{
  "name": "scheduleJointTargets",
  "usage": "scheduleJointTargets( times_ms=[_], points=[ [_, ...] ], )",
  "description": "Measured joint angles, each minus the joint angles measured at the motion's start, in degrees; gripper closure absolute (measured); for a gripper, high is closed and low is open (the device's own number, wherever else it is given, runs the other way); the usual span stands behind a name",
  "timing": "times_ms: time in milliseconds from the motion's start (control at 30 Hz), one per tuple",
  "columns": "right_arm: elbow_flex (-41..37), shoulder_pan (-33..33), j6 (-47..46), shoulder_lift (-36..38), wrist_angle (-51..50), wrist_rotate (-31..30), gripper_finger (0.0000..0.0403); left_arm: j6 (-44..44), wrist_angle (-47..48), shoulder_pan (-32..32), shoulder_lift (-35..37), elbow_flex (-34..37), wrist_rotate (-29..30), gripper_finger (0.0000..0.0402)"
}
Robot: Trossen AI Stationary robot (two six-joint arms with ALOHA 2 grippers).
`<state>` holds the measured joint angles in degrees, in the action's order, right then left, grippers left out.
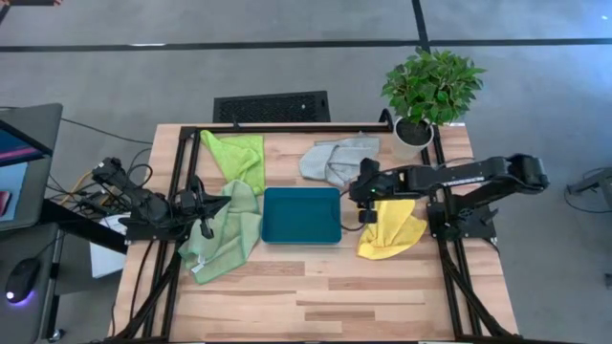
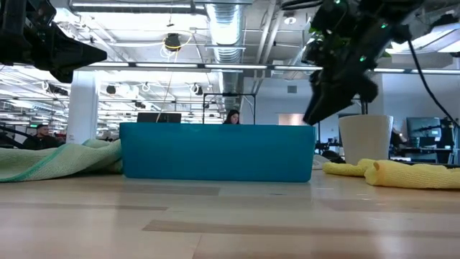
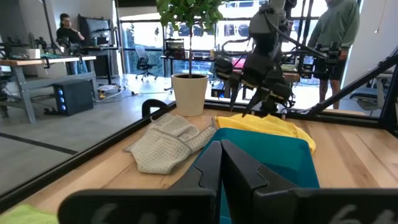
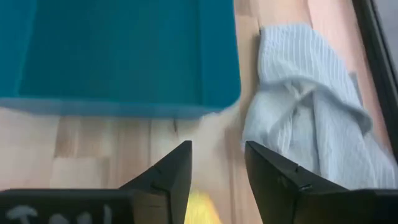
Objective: Fold microfiber towels
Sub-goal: Fold the gray microfiber towel
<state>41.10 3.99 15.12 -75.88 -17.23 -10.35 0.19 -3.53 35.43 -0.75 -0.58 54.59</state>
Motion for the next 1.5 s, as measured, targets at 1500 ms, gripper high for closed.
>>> scheduleJointTargets(
  times_ms=[1500],
  points=[
    [-0.03, 3.17, 18.37, -11.75, 6.58, -15.45, 0.0315, 0.00, 0.00, 0.01, 0.00, -0.01, 0.02, 0.0402]
  ],
)
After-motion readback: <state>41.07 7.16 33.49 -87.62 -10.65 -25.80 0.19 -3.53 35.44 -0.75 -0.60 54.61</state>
